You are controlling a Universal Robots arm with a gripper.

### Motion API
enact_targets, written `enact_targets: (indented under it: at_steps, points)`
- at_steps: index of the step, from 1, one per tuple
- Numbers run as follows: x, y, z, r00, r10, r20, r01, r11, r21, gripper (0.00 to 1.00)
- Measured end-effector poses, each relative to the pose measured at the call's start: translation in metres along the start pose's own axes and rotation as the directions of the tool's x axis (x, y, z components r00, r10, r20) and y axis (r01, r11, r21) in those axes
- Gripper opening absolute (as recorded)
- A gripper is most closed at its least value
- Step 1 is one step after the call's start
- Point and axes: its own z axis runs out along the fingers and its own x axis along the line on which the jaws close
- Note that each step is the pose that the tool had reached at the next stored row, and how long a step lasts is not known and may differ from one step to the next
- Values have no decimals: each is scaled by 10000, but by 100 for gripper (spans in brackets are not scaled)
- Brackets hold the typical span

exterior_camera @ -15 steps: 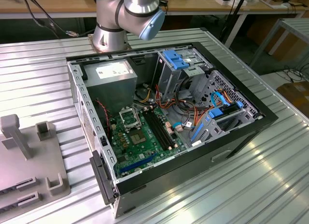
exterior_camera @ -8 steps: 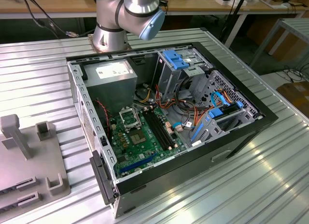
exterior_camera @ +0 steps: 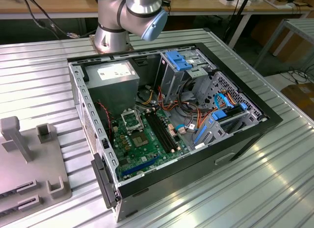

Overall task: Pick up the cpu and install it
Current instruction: 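Pick up the cpu and move it towards the insertion slot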

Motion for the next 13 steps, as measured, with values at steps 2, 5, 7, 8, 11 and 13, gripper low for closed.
enact_targets:
  at_steps: [2,5,7,8,11,13]
  points:
    - [0,0,6,10000,0,0,0,10000,0,60]
    - [0,0,16,10000,0,0,0,10000,0,60]
    - [0,-1,21,10000,0,-1,0,10000,1,60]
    - [0,-1,22,10000,0,-1,0,10000,1,60]
    - [0,-2,29,10000,2,0,-2,10000,0,60]
    - [-1,-3,32,10000,1,0,-1,10000,0,60]
